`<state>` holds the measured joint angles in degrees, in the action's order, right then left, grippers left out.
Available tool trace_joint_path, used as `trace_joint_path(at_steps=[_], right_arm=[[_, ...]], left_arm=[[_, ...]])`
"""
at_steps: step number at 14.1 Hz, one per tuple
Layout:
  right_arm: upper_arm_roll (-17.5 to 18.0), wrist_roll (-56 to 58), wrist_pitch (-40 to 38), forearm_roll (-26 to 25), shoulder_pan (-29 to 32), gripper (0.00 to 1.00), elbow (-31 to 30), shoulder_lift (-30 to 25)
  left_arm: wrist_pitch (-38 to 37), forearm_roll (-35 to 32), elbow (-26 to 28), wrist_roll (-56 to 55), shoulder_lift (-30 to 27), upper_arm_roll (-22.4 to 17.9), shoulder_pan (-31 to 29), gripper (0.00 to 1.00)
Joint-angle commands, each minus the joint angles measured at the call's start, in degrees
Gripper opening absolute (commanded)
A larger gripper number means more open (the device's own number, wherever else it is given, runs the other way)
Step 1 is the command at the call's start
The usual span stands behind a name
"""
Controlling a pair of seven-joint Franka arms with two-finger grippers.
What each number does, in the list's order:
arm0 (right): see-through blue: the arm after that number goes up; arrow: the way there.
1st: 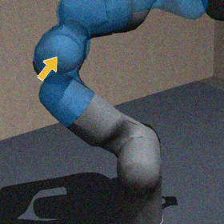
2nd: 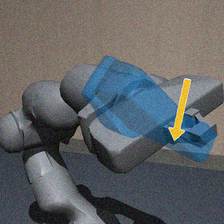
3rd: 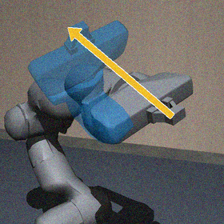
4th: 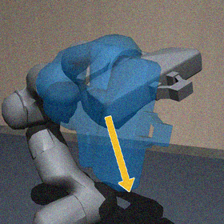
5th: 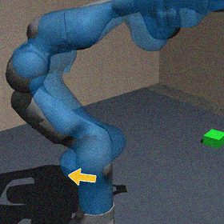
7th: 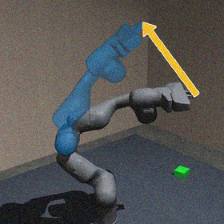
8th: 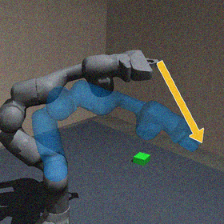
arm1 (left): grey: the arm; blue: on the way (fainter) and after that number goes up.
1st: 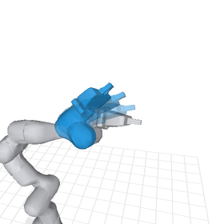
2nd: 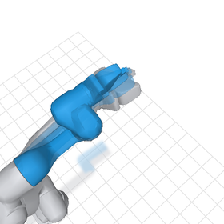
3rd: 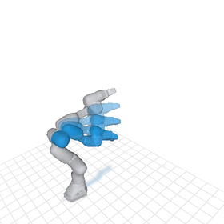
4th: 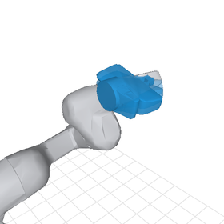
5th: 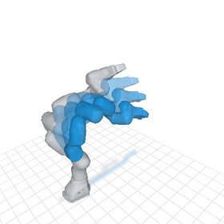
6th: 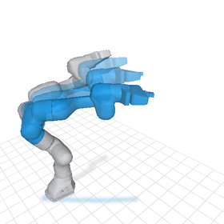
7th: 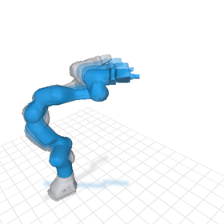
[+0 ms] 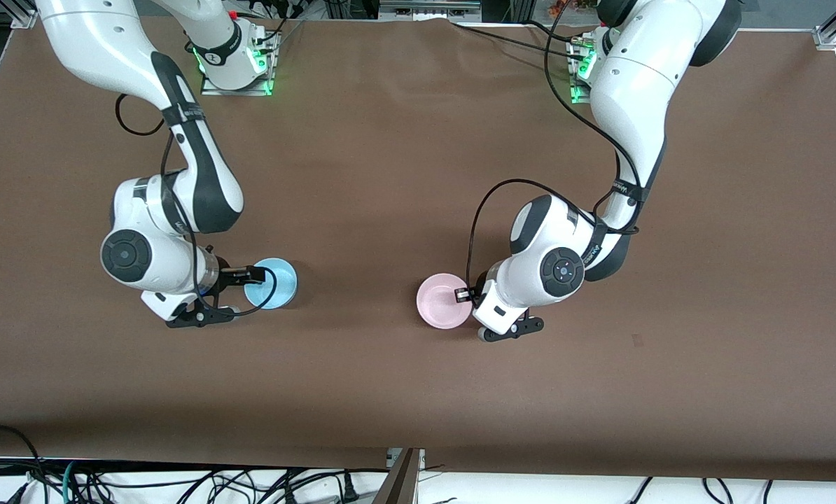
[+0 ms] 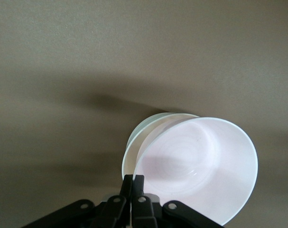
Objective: Stack pink and blue bowls on white bowl
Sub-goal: 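Lower the pink bowl into the white bowl while the right gripper grasps the blue bowl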
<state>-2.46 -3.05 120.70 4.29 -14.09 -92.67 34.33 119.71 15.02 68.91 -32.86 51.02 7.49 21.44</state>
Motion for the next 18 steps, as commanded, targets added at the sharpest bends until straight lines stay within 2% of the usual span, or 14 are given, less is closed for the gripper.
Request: trace_joint_path(at_steps=[1,4,7,8,10,11,12,13,15,17,18], right_arm=[[0.1,0.6,7.9,0.9,0.3,0.99,-7.3,-1.4],[0.2,0.6,14.9,0.9,0.4,0.98,-12.4,-1.7],[0.1,0.0,15.9,1.0,0.6,0.82,-12.8,-1.5],[0.1,0.0,15.8,1.4,0.6,0.8,-12.7,-1.5],[0.1,0.0,15.4,2.0,0.6,0.67,-12.6,-1.5],[0.2,0.0,15.4,2.0,0.6,0.59,-12.6,-1.6],[0.2,0.0,15.4,2.0,0.6,0.51,-12.6,-1.6],[0.2,0.0,15.4,2.0,0.6,0.43,-12.6,-1.6],[0.2,0.1,15.4,2.2,0.6,0.28,-12.5,-1.6],[0.2,0.1,15.3,2.2,0.6,0.13,-12.4,-1.6],[0.2,0.1,15.3,2.2,0.6,0.04,-12.4,-1.6]], left_arm=[[-0.3,0.8,0.2,1.8,0.4,-0.1,0.0,0.0],[1.2,0.8,0.3,1.9,1.1,0.0,0.0,0.0],[2.9,0.7,0.3,1.8,2.2,-0.1,0.2,0.0],[2.9,0.7,0.3,1.7,2.3,0.0,0.2,0.0],[2.9,1.0,0.3,1.3,2.3,-0.1,0.0,0.01],[2.9,1.1,0.3,1.2,2.3,-0.1,0.0,0.2],[2.9,1.1,0.3,1.4,2.2,-0.1,0.0,0.53],[2.6,0.7,0.3,1.7,1.4,-0.4,-0.1,1.0],[-0.3,1.0,0.2,1.6,-1.5,-0.7,-0.3,1.0],[-6.7,0.2,0.2,1.7,-5.3,-1.5,-2.0,1.0],[-9.0,-1.2,0.3,1.7,-7.8,-4.4,-2.1,1.0]])
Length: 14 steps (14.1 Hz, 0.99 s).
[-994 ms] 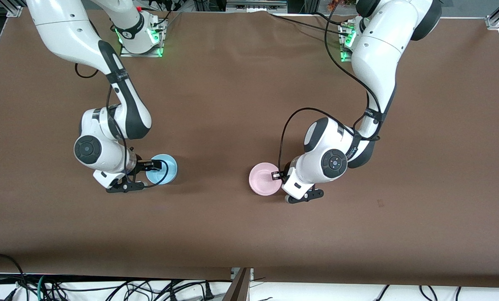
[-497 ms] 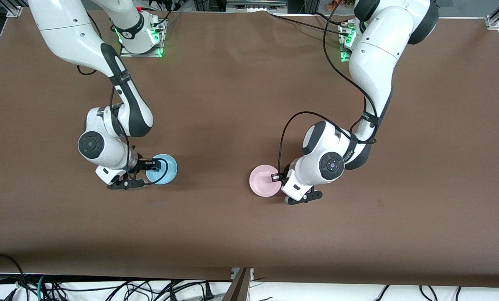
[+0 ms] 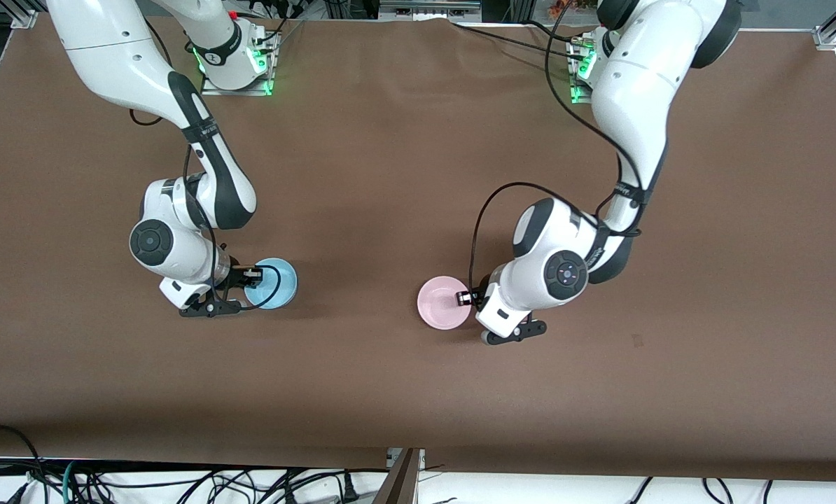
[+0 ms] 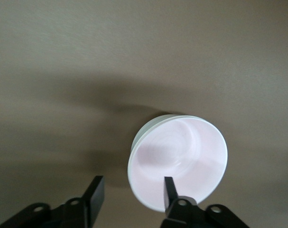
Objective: Stack pink and blue bowls on white bowl
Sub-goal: 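Open and withdraw the left gripper while the right gripper lifts the blue bowl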
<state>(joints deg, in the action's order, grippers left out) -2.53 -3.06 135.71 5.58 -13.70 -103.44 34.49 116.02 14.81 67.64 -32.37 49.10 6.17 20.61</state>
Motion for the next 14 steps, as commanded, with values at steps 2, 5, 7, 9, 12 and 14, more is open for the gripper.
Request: trace_joint_path(at_steps=[2,5,7,9,12,14], right_arm=[[0.2,0.1,-0.2,1.0,0.2,0.0,-1.2,-1.9],[0.3,0.2,-8.0,6.9,-0.4,0.0,4.3,-2.2],[0.3,-2.5,-13.9,11.2,-1.7,0.0,9.8,-1.7],[0.6,-10.5,-15.2,11.6,-4.3,0.0,13.3,-0.7],[0.6,-26.2,-15.2,11.7,-11.4,0.0,20.4,3.0],[0.6,-37.8,-15.2,11.6,-16.0,0.0,27.1,7.4]], left_arm=[[-10.5,-4.7,1.6,1.3,-10.7,-5.6,-3.5,1.0],[-21.2,-9.3,2.9,10.7,-20.1,-5.6,-10.6,1.0],[-25.7,-10.9,3.9,17.0,-25.1,-5.6,-16.3,1.0],[-29.7,-11.2,5.7,21.3,-29.4,-5.6,-20.0,1.0],[-33.9,-11.3,8.2,26.5,-35.4,-5.3,-24.0,1.0],[-36.6,-13.9,8.6,26.6,-36.0,-5.2,-24.1,1.0]])
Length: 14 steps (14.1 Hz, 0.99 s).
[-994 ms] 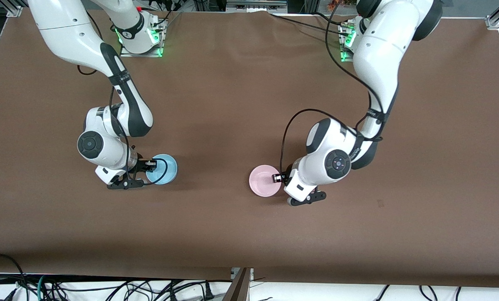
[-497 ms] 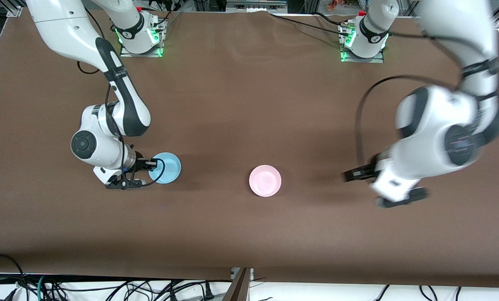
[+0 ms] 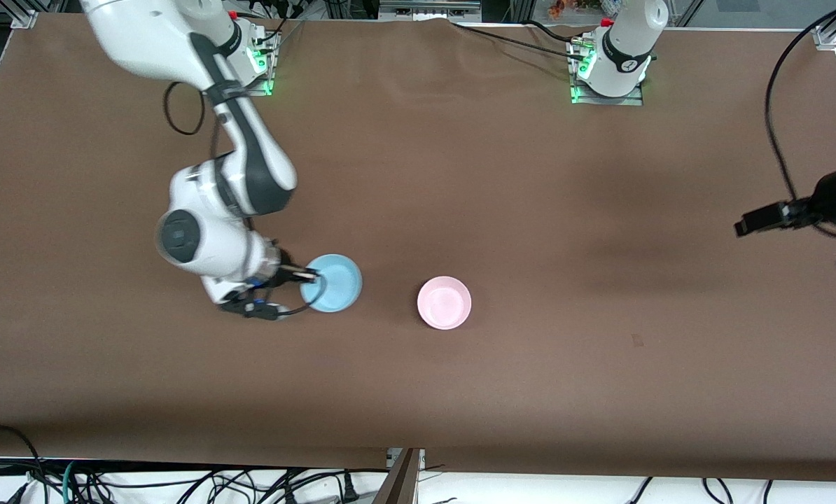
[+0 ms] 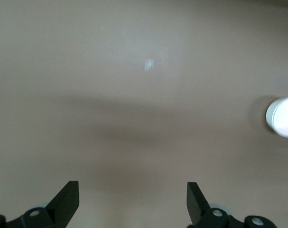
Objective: Stack pink and blue bowls on white bowl
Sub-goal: 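Carry the blue bowl onto the pink bowl with the right gripper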
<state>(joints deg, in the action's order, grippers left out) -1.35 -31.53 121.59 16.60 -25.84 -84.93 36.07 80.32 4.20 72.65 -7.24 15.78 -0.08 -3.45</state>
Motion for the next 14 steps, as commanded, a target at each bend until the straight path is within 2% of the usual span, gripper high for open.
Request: trace_joint_path(at_steps=[1,5,10,14], right_arm=[[-0.6,-14.9,-0.7,0.5,-5.7,0.0,12.1,8.1],[-0.8,-31.9,1.2,0.3,-11.7,0.0,24.2,17.1],[-1.1,-34.7,6.8,-0.2,-14.0,0.0,24.7,19.5],[-1.1,-34.5,8.5,-4.9,-14.9,0.0,24.7,20.7]], left_arm=[[-0.9,-5.4,4.7,1.7,-2.9,1.3,-0.1,1.0],[-1.1,-6.3,5.6,1.5,-2.9,2.9,-0.8,1.0],[-1.1,-6.2,3.5,1.0,-0.9,3.1,1.4,1.0],[-1.1,-5.6,3.4,1.4,-0.8,2.7,0.6,1.0]])
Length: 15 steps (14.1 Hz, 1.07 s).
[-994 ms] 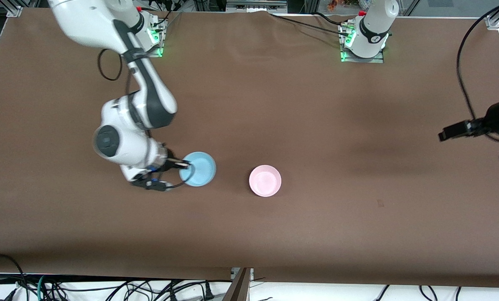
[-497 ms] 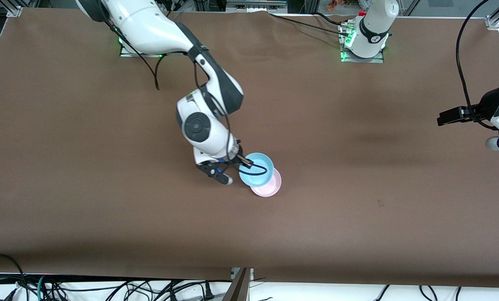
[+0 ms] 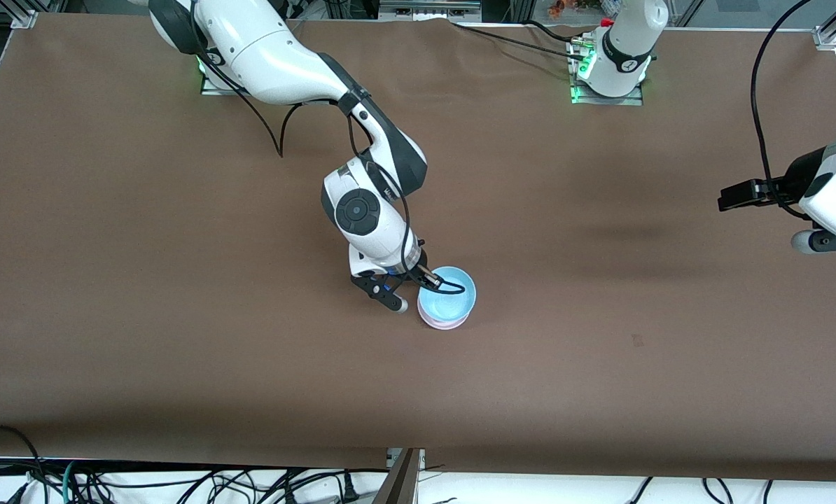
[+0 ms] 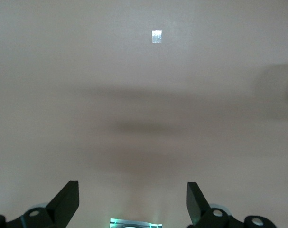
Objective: Stack pink and blue bowls on white bowl
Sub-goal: 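Carry the blue bowl onto the pink bowl with the right gripper, then open the right gripper and lift it away from the stacked bowls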
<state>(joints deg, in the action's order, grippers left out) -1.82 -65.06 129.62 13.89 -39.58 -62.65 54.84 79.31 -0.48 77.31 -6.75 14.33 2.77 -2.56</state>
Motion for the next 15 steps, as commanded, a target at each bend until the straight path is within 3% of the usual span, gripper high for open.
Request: trace_joint_path(at_steps=[1,11,15], right_arm=[[-0.6,-0.8,0.8,-2.5,-1.1,0.0,2.4,2.0],[-0.6,-0.4,2.0,-4.9,-1.3,0.0,2.4,2.7],[-0.6,-0.4,2.7,-4.8,-1.2,0.48,2.4,2.6]], left_arm=[[0.0,-0.9,-1.4,0.9,0.9,-0.1,-0.3,1.0],[0.2,-0.8,-2.3,0.5,1.6,-0.1,0.1,1.0],[0.2,-0.8,-3.1,0.6,2.1,-0.1,-0.1,1.0]])
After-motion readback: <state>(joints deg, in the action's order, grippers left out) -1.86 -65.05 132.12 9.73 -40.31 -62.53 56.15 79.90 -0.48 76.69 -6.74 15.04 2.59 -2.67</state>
